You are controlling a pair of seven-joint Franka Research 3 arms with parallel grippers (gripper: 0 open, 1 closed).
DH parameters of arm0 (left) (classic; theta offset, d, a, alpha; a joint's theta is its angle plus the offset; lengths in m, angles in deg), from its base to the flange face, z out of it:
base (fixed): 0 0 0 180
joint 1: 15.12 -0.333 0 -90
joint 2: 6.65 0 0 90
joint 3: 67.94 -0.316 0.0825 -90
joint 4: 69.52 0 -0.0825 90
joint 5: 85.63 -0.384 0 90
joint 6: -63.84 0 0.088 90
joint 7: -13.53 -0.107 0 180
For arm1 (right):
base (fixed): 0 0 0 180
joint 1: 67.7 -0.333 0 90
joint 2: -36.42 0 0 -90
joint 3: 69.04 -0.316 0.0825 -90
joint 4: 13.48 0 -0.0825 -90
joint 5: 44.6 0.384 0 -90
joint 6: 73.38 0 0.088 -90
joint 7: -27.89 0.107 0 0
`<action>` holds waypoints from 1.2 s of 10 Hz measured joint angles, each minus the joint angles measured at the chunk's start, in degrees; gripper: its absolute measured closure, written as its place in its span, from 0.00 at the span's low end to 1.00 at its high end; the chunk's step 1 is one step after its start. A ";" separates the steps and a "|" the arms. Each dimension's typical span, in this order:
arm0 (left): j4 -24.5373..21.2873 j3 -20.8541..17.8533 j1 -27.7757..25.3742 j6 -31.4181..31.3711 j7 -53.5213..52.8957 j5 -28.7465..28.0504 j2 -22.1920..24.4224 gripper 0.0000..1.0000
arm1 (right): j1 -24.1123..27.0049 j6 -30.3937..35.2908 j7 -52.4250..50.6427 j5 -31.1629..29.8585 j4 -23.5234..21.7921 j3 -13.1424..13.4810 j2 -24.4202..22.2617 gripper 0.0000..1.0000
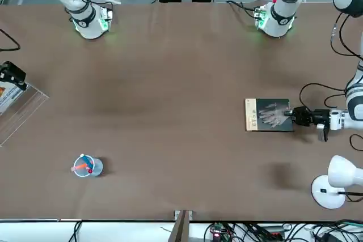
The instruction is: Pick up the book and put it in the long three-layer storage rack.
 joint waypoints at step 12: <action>0.95 -0.04 -0.76 4.06 0.00 0.03 -0.67 0.99 | 0.00 0.00 0.00 0.00 0.00 0.00 0.00 0.00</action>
